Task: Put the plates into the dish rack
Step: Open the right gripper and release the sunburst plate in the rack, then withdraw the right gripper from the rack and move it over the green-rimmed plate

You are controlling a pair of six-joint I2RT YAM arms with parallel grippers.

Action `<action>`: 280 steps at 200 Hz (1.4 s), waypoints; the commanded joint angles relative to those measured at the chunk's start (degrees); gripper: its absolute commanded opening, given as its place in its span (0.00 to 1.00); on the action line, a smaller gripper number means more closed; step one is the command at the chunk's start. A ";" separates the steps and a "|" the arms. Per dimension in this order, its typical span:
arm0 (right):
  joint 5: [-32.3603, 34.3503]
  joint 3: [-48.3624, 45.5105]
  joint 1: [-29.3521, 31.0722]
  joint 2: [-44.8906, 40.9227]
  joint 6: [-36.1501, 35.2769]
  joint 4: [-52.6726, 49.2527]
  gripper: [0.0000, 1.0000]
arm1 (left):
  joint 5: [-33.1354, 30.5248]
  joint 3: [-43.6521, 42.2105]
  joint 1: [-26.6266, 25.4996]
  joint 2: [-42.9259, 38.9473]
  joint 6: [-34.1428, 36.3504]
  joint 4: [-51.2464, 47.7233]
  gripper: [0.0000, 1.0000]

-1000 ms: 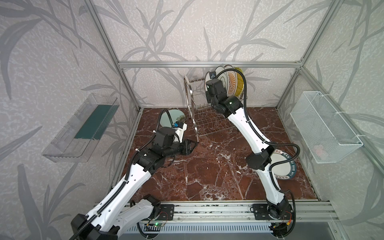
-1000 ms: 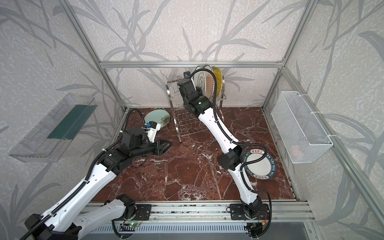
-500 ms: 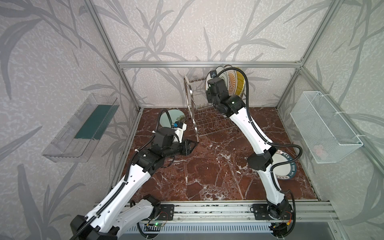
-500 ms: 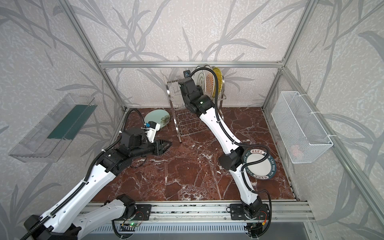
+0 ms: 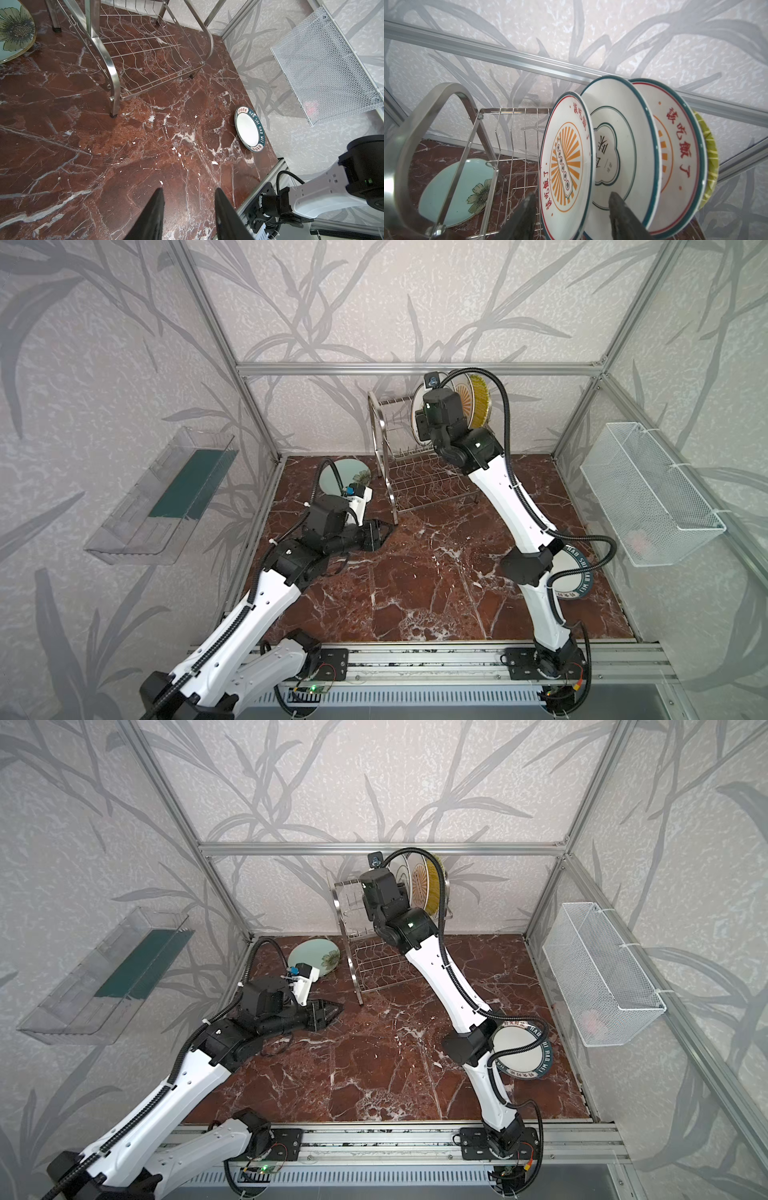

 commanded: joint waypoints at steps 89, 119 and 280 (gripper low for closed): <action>-1.53 -10.22 0.53 -14.30 -2.71 3.04 0.70 | -6.05 0.17 0.19 1.28 -2.57 -0.58 0.43; -1.60 -17.80 0.34 -20.05 -3.58 5.14 0.70 | -8.87 0.13 0.27 3.35 -3.80 -0.53 0.43; -15.80 -81.85 -15.24 -56.78 8.34 8.30 0.71 | -13.62 -7.86 0.36 13.55 -7.32 10.58 0.44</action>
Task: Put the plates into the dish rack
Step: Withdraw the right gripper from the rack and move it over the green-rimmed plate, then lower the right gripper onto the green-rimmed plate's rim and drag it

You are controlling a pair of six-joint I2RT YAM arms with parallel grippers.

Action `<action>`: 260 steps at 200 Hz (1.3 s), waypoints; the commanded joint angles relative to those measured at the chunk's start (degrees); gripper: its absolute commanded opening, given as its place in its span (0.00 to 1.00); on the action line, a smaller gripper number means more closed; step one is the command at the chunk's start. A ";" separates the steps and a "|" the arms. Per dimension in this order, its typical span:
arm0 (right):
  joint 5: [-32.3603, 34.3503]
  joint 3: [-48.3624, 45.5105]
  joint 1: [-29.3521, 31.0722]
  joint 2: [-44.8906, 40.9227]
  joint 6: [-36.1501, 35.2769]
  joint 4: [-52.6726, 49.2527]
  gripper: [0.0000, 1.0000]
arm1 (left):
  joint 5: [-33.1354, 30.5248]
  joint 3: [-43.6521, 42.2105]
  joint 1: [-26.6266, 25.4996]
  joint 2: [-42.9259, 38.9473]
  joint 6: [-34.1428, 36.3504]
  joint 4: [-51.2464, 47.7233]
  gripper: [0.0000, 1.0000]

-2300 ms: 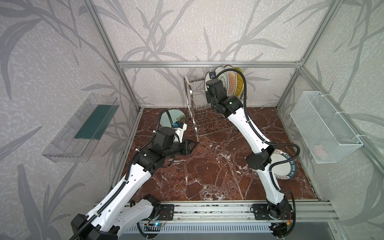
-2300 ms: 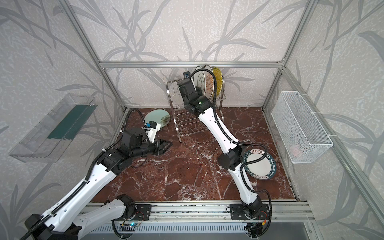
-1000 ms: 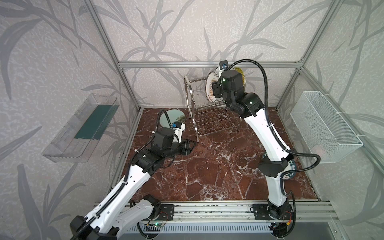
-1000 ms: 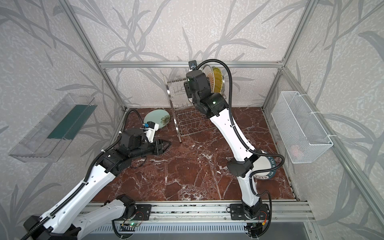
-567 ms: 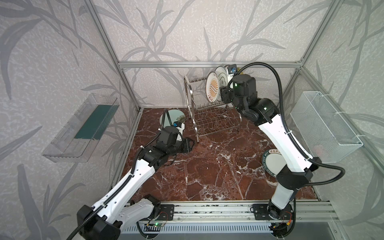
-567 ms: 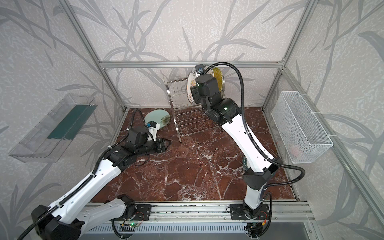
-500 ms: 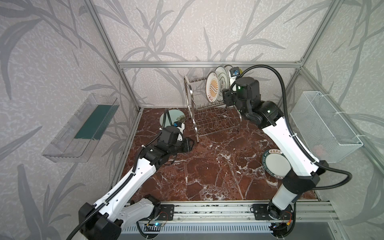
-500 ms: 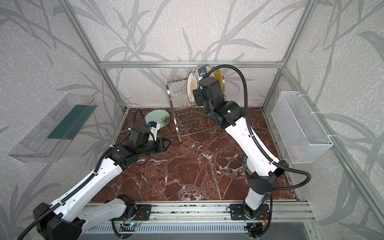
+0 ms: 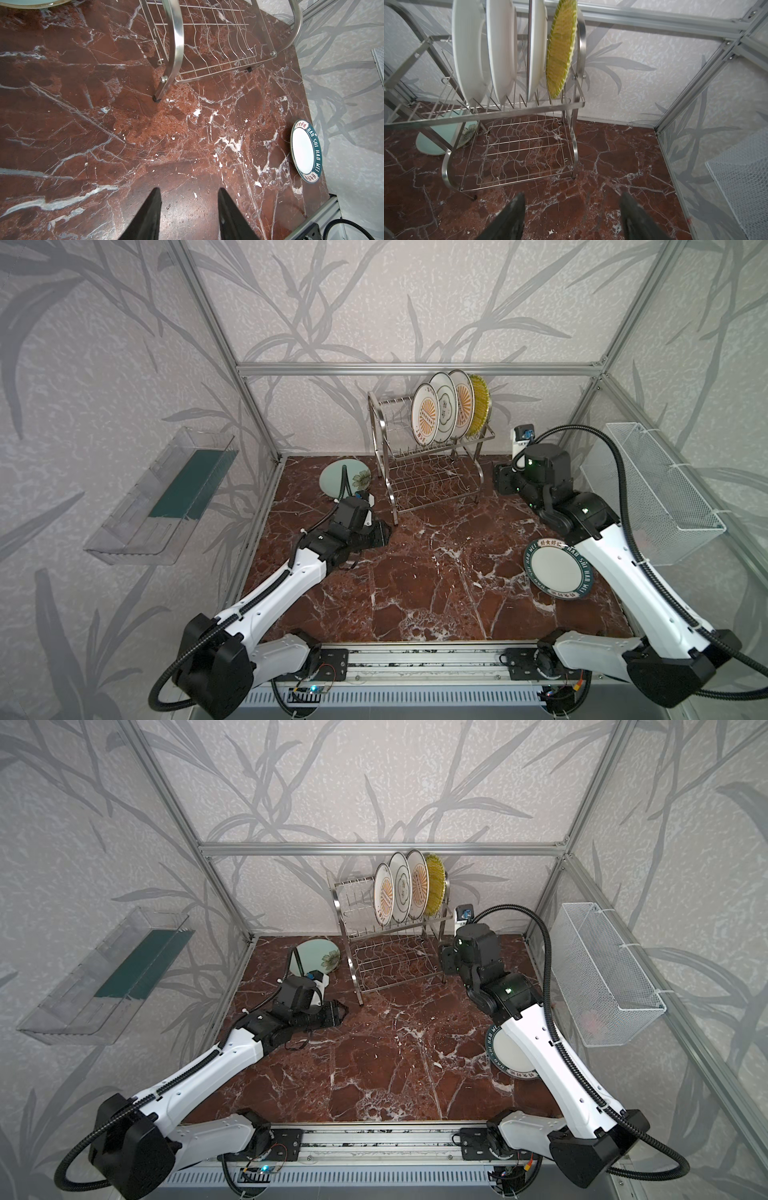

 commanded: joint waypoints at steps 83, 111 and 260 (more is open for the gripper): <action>-7.93 -27.24 -13.28 -4.57 14.13 -8.41 0.71 | -1.64 -1.91 0.20 4.00 -1.60 4.52 0.44; -8.22 -29.69 -16.32 -2.43 15.46 -10.61 0.73 | -0.55 -1.23 0.13 5.84 -1.71 4.82 0.43; -21.77 -34.61 -23.44 9.21 16.09 -7.07 0.74 | 0.95 -1.40 0.19 6.96 -1.78 5.50 0.43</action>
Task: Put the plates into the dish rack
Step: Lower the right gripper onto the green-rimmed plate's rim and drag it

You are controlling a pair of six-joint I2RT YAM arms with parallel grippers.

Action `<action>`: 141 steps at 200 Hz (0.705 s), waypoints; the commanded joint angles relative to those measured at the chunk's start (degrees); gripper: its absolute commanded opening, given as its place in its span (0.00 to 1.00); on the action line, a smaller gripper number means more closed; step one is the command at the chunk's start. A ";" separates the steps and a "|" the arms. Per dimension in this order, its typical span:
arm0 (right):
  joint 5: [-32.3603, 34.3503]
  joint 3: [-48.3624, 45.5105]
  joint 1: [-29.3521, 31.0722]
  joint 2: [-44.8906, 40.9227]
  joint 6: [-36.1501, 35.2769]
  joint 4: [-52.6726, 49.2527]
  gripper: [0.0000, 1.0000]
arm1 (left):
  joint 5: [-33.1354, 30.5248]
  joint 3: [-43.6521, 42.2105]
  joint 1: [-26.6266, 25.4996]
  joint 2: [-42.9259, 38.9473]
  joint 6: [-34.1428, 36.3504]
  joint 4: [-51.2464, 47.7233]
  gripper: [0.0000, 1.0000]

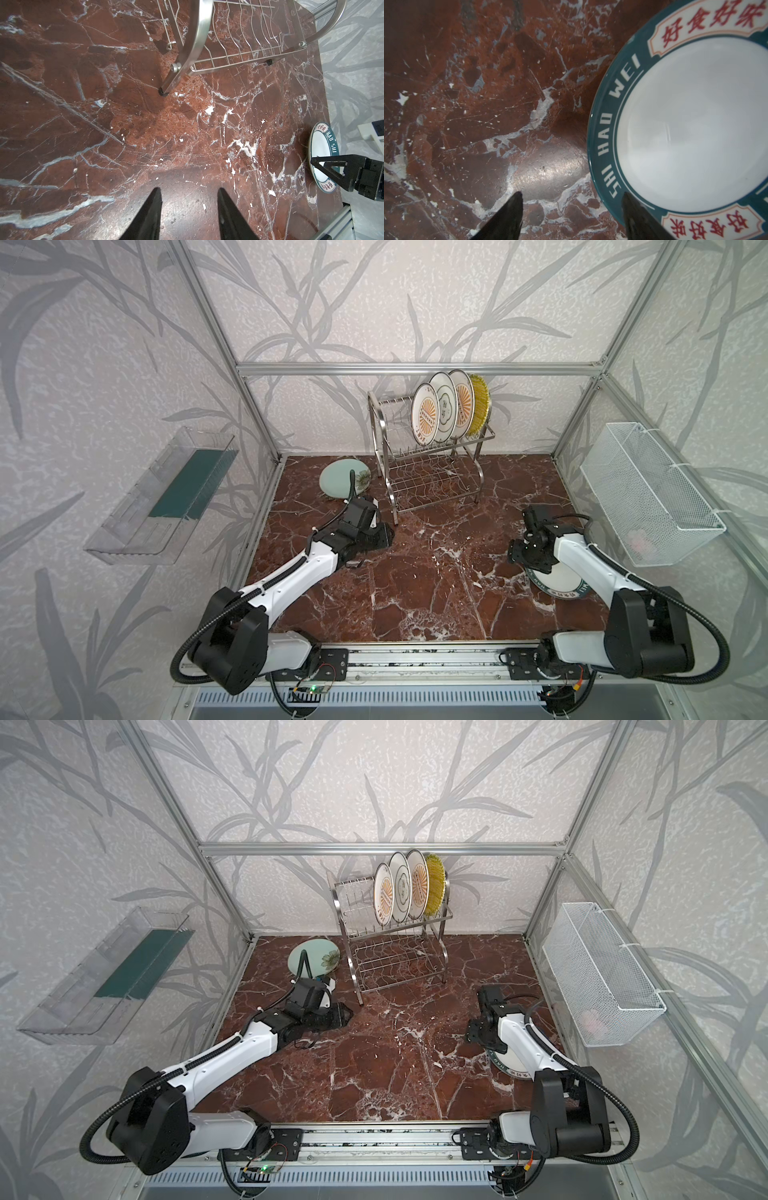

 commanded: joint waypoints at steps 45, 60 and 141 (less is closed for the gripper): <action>-3.74 -0.23 -0.54 2.95 0.42 1.56 0.74 | 0.12 0.36 0.21 -0.15 -0.27 -0.05 0.43; -4.16 -0.25 -0.54 3.04 0.36 1.76 0.74 | 0.04 0.37 0.13 -0.25 -0.28 -0.13 0.43; -5.77 -0.10 -0.54 3.13 -0.46 2.13 0.74 | -0.01 0.30 0.19 -0.33 -0.27 -0.27 0.43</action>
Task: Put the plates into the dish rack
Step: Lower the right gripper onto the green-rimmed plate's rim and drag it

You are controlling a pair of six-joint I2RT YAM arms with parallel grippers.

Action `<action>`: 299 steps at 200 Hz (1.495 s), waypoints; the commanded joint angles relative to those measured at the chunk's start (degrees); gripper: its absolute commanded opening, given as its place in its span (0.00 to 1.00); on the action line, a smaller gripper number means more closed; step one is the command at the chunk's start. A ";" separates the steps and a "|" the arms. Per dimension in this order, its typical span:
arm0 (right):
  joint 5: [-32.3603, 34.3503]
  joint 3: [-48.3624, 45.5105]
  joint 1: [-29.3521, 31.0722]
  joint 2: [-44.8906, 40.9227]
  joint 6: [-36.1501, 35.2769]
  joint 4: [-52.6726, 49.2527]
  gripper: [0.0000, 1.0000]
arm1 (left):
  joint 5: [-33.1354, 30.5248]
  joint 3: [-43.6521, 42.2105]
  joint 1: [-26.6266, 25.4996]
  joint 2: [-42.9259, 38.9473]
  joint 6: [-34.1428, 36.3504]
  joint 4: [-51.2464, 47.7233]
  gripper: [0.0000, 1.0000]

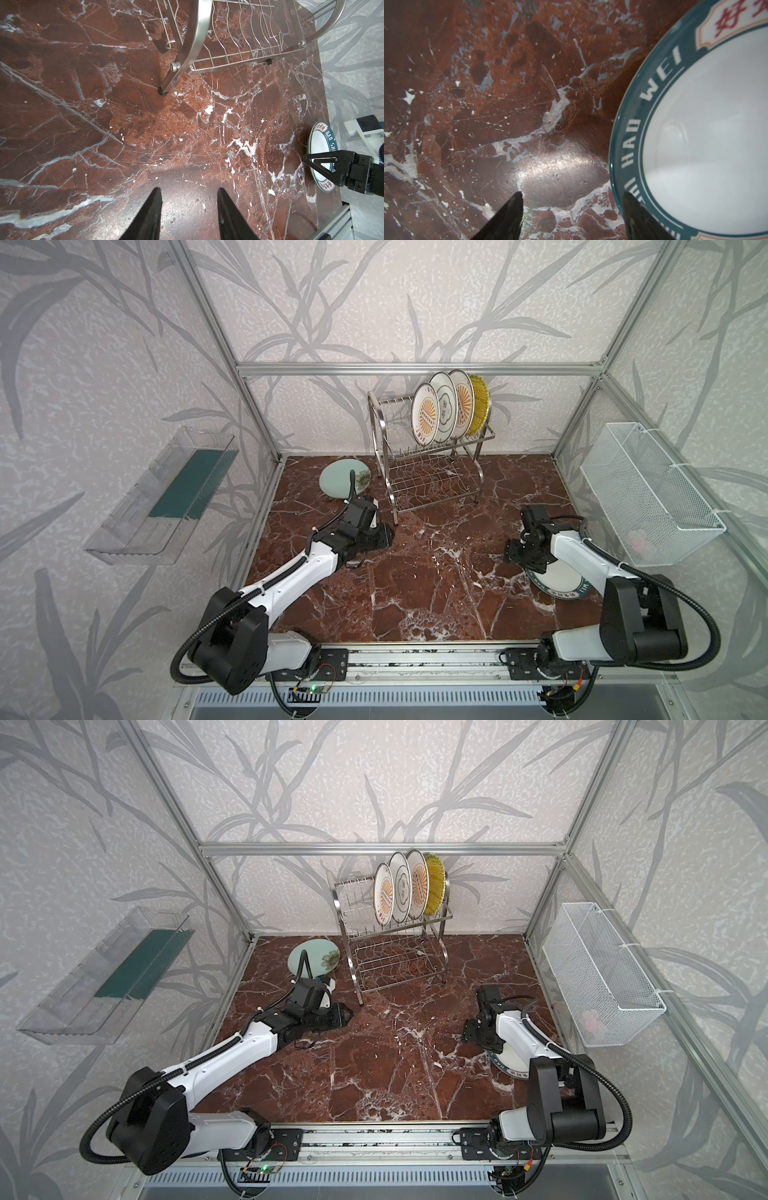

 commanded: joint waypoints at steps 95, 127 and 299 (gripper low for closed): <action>1.96 0.02 -0.43 1.07 0.07 -1.06 0.74 | -0.54 0.29 0.19 -0.65 -0.01 -0.56 0.43; 1.90 -0.16 -0.52 2.65 -0.24 -0.51 0.74 | -0.41 0.58 0.16 -0.32 -0.01 -0.55 0.43; -8.18 0.62 3.86 3.29 -5.03 2.79 0.72 | -0.66 1.08 0.19 -0.95 0.40 -1.43 0.43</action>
